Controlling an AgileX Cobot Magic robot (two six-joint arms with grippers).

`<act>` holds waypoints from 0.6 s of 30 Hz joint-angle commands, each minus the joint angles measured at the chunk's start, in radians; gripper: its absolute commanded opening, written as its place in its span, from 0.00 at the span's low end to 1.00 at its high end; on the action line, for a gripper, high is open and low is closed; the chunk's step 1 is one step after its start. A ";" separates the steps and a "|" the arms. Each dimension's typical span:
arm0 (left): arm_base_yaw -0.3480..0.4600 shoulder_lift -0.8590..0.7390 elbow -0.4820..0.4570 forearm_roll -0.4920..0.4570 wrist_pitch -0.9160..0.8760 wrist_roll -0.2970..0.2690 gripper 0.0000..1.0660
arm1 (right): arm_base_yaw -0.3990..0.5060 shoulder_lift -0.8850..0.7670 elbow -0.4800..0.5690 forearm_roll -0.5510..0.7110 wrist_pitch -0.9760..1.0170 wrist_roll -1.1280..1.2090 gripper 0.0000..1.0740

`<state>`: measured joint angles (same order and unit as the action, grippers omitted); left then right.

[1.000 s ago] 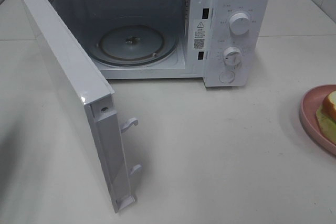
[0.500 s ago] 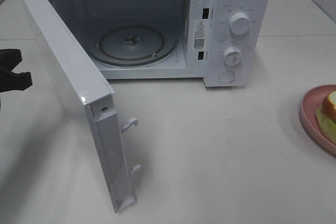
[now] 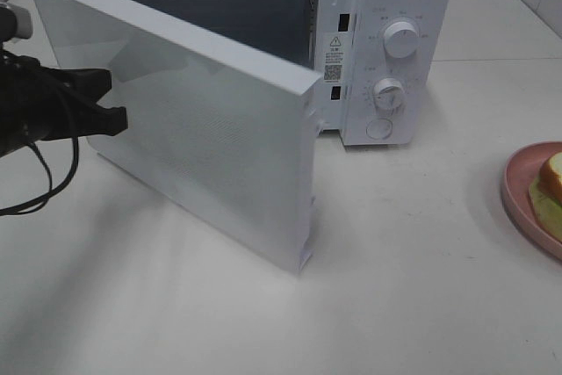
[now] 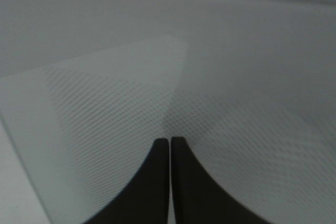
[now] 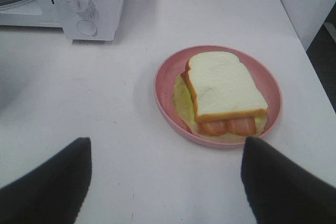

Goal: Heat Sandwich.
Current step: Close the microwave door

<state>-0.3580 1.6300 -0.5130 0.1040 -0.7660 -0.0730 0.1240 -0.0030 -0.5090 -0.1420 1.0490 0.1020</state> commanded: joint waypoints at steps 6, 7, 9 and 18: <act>-0.076 0.069 -0.081 -0.033 -0.009 0.002 0.00 | -0.008 -0.026 0.005 0.001 -0.007 -0.005 0.71; -0.076 0.069 -0.081 -0.033 -0.009 0.002 0.00 | -0.008 -0.026 0.005 0.001 -0.007 -0.005 0.71; -0.099 0.091 -0.118 -0.033 0.017 0.002 0.00 | -0.008 -0.026 0.005 0.001 -0.007 -0.005 0.71; -0.142 0.145 -0.203 -0.046 0.045 -0.001 0.00 | -0.008 -0.026 0.005 0.001 -0.007 -0.005 0.71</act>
<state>-0.4920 1.7690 -0.6960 0.0730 -0.7330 -0.0730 0.1240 -0.0030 -0.5090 -0.1420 1.0490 0.1020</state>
